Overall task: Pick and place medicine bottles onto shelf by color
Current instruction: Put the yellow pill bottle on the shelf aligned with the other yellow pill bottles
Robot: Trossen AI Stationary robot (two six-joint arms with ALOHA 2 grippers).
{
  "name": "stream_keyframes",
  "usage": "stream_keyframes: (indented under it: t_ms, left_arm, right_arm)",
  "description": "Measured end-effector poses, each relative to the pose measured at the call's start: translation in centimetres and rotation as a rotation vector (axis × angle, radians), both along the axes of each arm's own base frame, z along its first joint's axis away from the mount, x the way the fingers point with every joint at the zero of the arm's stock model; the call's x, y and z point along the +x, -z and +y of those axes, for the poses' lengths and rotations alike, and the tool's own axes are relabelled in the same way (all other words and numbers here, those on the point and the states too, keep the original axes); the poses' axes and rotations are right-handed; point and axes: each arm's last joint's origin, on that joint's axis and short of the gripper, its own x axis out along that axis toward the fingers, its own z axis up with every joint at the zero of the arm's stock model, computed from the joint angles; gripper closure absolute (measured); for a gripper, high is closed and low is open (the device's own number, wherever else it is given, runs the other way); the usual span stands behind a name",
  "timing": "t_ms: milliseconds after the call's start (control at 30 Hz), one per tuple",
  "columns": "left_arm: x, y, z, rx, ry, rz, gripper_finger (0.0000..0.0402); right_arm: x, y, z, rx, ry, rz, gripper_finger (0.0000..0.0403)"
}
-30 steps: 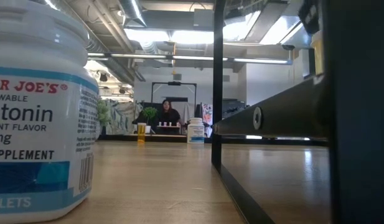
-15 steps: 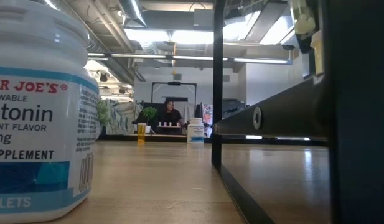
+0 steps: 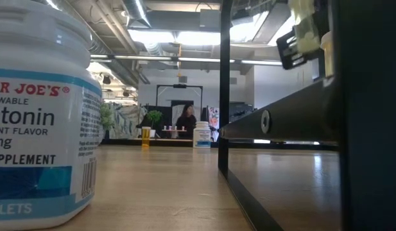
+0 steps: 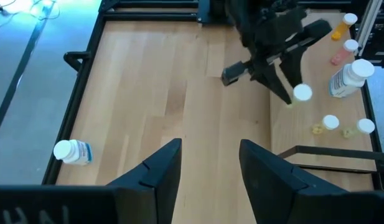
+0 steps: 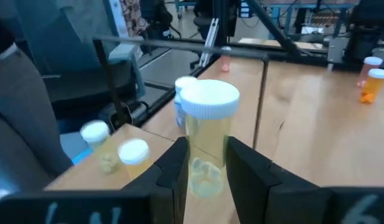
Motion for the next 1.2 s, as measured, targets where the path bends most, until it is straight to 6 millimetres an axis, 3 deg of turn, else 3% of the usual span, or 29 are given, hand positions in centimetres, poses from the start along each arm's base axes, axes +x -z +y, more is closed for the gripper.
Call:
stream_keyframes:
  t_ms: [633,833,1200]
  left_arm:
    - [0.1,0.0,1.4,-0.001,-0.044,0.000,0.0247]
    - [0.1,0.0,2.2,-0.002,-0.071,-0.001,0.0247]
    - [0.1,0.0,2.5,-0.004,-0.077,-0.002,0.0247]
  right_arm:
    - [2.4,4.7,-2.8,-0.012,-0.260,-0.009,0.0305]
    - [3.1,5.2,-3.5,-0.006,-0.314,-0.044,0.0305]
    - [6.6,5.6,-3.2,0.033,-0.470,-0.068,0.0305]
